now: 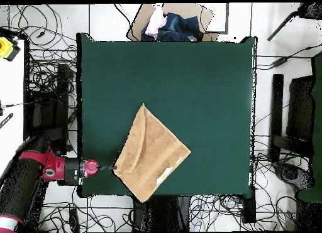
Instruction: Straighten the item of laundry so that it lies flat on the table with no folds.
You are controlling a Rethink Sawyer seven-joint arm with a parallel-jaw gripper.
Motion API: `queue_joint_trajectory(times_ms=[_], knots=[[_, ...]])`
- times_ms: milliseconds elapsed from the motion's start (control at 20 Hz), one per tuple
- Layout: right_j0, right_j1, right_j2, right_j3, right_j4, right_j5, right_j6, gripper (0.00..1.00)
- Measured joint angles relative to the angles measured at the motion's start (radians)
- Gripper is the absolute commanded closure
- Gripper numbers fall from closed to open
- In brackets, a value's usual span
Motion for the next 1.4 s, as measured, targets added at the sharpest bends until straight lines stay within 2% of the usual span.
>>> queue_joint_trajectory(times_ms=[650,950,1400], knots=[[0.000,0.131,0.000,-0.152,0.034,0.080,0.000,1.00],[0.000,0.183,-0.001,-0.252,0.038,0.168,0.000,1.00],[-0.024,0.307,-0.002,-0.504,0.036,0.378,0.000,1.00]])
